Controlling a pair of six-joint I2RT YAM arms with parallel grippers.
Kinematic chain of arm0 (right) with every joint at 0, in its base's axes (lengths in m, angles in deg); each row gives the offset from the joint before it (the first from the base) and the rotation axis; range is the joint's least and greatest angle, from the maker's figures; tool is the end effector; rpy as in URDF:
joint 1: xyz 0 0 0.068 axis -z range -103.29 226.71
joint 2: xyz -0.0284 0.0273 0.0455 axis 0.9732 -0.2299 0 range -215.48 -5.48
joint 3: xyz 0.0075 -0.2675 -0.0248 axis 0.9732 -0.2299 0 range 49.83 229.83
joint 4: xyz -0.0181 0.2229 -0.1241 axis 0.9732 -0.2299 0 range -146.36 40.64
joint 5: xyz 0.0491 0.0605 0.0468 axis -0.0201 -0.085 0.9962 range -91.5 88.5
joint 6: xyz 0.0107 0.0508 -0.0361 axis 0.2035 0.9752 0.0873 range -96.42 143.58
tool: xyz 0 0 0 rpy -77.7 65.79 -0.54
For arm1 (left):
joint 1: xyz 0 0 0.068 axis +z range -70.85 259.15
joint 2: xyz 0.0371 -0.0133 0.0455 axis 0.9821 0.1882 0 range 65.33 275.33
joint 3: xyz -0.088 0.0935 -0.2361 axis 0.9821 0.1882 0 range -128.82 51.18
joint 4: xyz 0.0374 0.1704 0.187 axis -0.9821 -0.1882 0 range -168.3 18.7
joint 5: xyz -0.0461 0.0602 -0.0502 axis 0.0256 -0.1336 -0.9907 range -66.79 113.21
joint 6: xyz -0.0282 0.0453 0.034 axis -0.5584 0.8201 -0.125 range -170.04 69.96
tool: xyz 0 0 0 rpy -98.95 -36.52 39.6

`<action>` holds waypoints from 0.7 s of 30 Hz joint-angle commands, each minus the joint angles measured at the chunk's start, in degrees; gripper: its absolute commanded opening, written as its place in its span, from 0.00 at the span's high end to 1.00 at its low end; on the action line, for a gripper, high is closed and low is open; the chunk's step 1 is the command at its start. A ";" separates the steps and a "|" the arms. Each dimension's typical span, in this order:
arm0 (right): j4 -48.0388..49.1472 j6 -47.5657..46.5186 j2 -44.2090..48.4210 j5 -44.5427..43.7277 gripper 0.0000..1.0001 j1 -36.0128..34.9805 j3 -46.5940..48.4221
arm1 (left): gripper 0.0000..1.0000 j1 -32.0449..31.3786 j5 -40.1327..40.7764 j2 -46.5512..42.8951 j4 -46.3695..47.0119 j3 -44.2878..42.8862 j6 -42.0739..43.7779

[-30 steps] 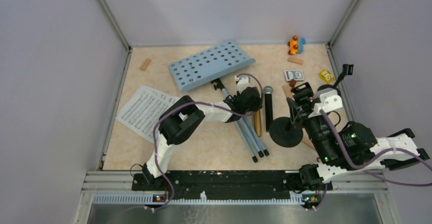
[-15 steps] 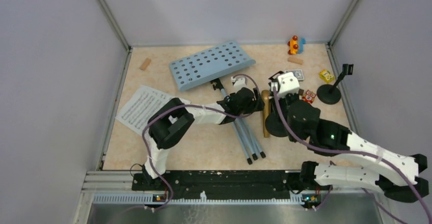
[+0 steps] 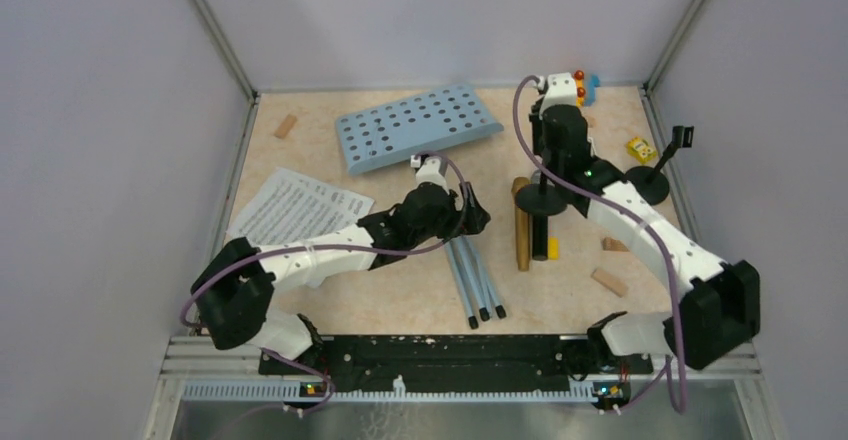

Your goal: Pack up the instrument practice props

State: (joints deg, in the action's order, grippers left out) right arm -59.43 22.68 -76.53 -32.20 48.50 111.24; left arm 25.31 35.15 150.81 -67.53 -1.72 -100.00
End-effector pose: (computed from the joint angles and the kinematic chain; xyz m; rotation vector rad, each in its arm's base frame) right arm 0.2674 0.1154 0.3393 -0.1179 1.8653 -0.1846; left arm 0.2085 -0.2684 0.2359 -0.0609 2.1865 -0.8749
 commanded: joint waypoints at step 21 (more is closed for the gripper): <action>36.46 -0.28 -45.22 2.76 1.00 10.84 31.11 | 0.02 -2.32 6.03 -57.51 -30.01 15.17 21.13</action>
State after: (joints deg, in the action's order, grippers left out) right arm -33.92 20.75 -120.55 -29.57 58.16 137.36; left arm 22.95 36.94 99.44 -93.65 12.07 -82.07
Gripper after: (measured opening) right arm 0.288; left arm 0.986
